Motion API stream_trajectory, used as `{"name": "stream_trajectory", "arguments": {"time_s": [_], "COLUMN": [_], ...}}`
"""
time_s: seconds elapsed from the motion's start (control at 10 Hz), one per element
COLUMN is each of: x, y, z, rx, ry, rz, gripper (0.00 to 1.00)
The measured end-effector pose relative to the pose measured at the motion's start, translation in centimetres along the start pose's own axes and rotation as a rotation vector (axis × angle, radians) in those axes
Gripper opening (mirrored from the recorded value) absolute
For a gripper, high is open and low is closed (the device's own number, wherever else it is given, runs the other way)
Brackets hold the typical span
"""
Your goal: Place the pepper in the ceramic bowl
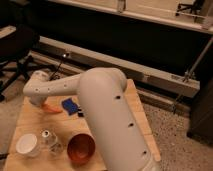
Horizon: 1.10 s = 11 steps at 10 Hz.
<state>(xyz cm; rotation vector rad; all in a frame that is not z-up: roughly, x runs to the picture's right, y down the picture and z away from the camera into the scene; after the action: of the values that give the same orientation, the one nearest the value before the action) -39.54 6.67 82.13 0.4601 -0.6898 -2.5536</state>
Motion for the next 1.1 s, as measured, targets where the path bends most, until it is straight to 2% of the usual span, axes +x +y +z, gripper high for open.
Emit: {"name": "stream_trajectory", "arguments": {"time_s": [0.2, 0.3, 0.4, 0.5, 0.6, 0.8, 1.0, 1.1], "x": [1.5, 1.4, 0.6, -0.1, -1.8, -3.9, -6.6, -7.5], "y": [-0.6, -1.2, -2.3, -3.4, -5.8, -9.0, -13.2, -14.2], "z": [-7.7, -11.5, -15.2, -18.0, -22.5, -27.0, -31.5, -32.6], "rx": [-0.004, -0.013, -0.024, -0.029, -0.031, -0.017, 0.034, 0.057], "ry": [0.135, 0.184, 0.224, 0.256, 0.310, 0.371, 0.470, 0.515], "rz": [0.019, 0.021, 0.021, 0.026, 0.045, 0.092, 0.222, 0.287], "gripper": [0.37, 0.37, 0.37, 0.37, 0.37, 0.37, 0.37, 0.37]}}
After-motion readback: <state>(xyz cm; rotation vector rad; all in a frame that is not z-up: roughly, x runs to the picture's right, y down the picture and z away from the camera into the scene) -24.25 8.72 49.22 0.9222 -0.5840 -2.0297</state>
